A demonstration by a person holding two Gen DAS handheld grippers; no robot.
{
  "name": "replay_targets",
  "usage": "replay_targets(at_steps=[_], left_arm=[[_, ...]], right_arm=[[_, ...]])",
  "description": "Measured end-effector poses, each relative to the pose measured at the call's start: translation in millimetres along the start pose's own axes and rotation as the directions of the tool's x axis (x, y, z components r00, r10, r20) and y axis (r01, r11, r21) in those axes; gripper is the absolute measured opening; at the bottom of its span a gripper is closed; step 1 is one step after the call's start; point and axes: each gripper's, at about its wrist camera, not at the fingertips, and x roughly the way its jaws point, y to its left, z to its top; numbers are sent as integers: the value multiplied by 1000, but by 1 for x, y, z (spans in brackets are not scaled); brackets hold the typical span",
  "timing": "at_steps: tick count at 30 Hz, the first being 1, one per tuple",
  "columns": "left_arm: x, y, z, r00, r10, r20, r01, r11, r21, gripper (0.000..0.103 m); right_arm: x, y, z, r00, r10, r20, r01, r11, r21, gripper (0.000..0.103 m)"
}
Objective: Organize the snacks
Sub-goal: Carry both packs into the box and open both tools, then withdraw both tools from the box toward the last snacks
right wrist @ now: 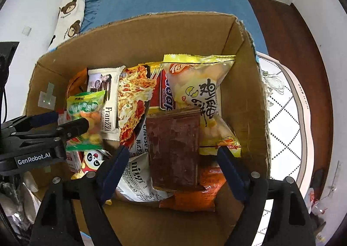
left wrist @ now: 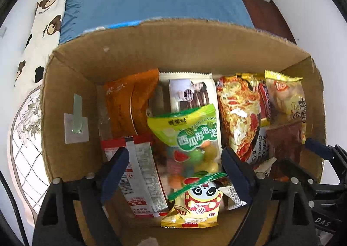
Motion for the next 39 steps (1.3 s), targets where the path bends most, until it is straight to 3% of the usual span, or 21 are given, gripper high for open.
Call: replay_targets(at_steps=[3, 6, 12, 18, 30, 39], left_arm=[[-9, 1, -5, 999, -1, 34, 1, 1000, -7, 87], [-18, 2, -13, 998, 13, 63, -13, 1000, -11, 87], [-37, 3, -39, 994, 20, 106, -17, 1000, -21, 87], [-66, -4, -78, 980, 47, 194, -43, 999, -27, 87], [-144, -15, -161, 904, 77, 420, -67, 997, -39, 87], [-185, -28, -213, 866, 56, 497, -61, 998, -5, 87]], right_arm=[[-7, 2, -2, 1000, -16, 13, 16, 1000, -12, 87], [-16, 5, -8, 999, -31, 33, 32, 999, -19, 95], [-30, 10, -27, 995, -62, 74, 64, 997, -33, 96], [-52, 15, -52, 988, -80, 135, 86, 996, -39, 96], [-115, 31, -122, 945, -76, 318, 93, 995, -41, 96], [-169, 36, -188, 907, -46, 419, 69, 997, -39, 96]])
